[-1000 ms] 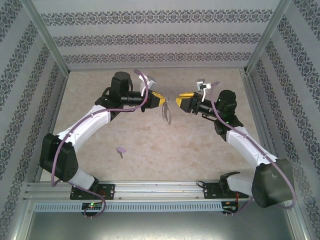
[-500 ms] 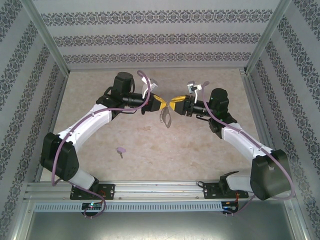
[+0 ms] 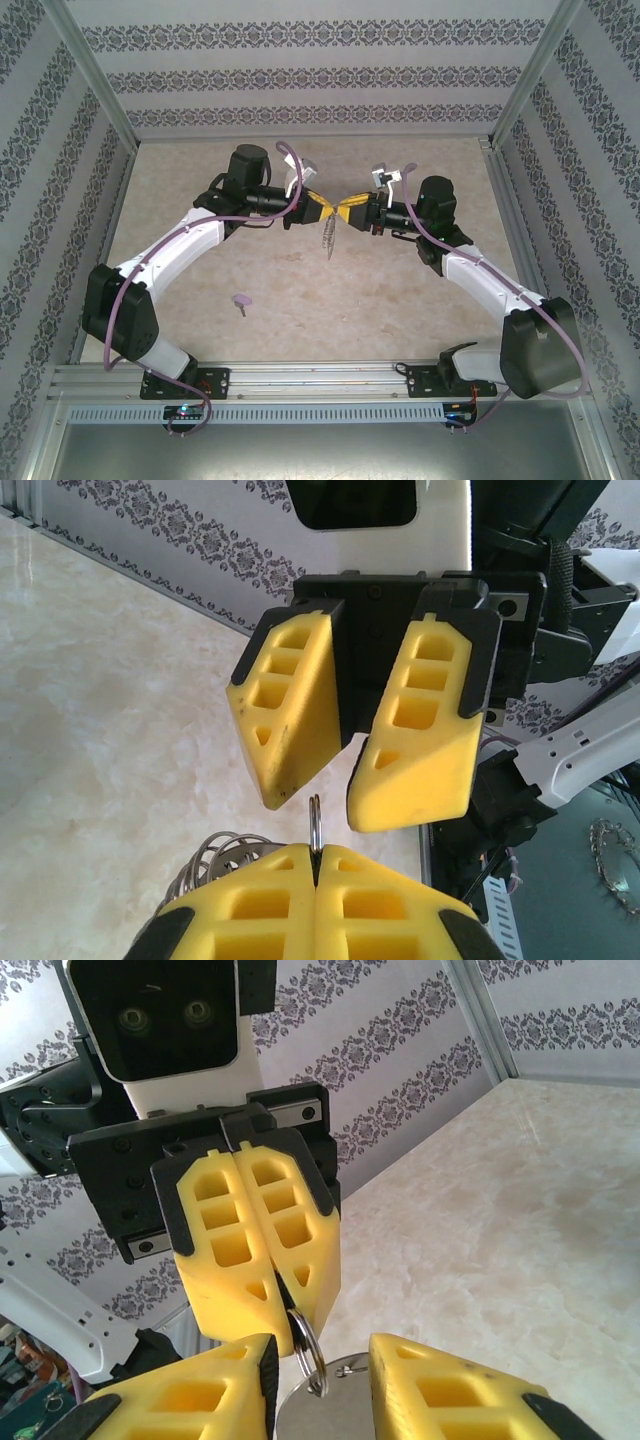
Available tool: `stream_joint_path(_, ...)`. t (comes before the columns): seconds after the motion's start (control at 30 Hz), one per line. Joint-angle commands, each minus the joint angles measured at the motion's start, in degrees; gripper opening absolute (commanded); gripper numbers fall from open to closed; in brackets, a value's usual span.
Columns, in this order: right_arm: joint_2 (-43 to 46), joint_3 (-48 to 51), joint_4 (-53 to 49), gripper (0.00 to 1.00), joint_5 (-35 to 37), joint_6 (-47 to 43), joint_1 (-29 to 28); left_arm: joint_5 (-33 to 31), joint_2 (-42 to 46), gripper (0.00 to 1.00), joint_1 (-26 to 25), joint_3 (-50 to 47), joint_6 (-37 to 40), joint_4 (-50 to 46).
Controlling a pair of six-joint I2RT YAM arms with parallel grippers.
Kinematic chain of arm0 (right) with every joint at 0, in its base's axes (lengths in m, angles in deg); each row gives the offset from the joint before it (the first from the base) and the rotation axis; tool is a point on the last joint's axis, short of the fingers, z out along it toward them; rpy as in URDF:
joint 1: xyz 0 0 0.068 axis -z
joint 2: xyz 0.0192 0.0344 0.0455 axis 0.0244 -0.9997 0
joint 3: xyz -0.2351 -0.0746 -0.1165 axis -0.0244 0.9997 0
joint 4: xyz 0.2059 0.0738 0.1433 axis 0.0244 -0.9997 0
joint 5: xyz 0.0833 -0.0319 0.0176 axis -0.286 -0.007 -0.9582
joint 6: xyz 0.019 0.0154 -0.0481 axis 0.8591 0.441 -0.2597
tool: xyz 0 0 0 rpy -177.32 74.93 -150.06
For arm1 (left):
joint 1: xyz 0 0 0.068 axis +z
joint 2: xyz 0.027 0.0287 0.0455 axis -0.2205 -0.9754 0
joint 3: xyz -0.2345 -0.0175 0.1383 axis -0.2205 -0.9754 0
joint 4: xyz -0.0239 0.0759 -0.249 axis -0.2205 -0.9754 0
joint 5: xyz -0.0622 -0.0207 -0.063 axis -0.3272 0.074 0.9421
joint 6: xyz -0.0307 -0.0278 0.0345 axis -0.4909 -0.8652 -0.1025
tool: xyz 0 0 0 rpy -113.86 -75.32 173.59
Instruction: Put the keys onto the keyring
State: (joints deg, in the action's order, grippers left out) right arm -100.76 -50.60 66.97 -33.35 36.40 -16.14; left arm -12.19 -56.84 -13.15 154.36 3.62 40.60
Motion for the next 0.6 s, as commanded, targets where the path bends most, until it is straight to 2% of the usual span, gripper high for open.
stream_joint_path(0.0,-0.41,-0.87,0.75,0.29,-2.11,-1.49,-0.85,2.03,0.02,0.00,-0.66,2.22,1.54,-0.40)
stream_joint_path(0.23,-0.49,-1.35,1.07,0.16,-2.19,-1.43,-0.90,2.31,-0.50,0.00,-0.77,2.44,1.69,-0.83)
stream_joint_path(0.4,-0.58,-1.67,2.12,0.00,-1.96,-0.94,-1.13,2.53,-0.80,0.00,-0.91,2.44,1.89,-1.41)
stream_joint_path(0.5,0.00,-0.73,3.68,0.00,0.34,-0.50,-1.29,1.95,-0.77,0.00,-0.85,2.37,1.36,-0.86)
stream_joint_path(0.53,0.38,-0.33,3.99,0.00,1.68,-0.48,-1.35,0.86,-0.35,0.03,-0.88,2.12,0.39,0.19)
stream_joint_path(0.57,0.74,0.08,4.35,0.00,2.87,-0.43,-1.36,-1.19,0.08,0.11,-0.90,1.69,-0.72,1.36)
